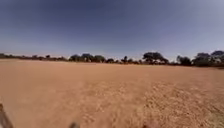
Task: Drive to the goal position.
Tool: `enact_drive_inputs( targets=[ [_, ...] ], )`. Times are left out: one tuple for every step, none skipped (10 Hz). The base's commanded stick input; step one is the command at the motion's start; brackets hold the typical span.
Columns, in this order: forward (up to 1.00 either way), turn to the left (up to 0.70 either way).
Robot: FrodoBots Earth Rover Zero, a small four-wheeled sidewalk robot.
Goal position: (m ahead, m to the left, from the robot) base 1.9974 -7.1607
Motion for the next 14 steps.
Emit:
enact_drive_inputs(
  targets=[
    [0.45,0.00],
    [0.45,0.00],
    [0.45,0.00],
    [0.45,0.00],
    [0.45,0.00],
    [0.45,0.00],
    [0.45,0.00],
    [0.45,0.00],
    [0.45,0.00],
    [0.45,0.00],
    [0.45,0.00],
    [0.45,0.00],
    [0.45,0.00],
    [0.45,0.00]
  ],
)
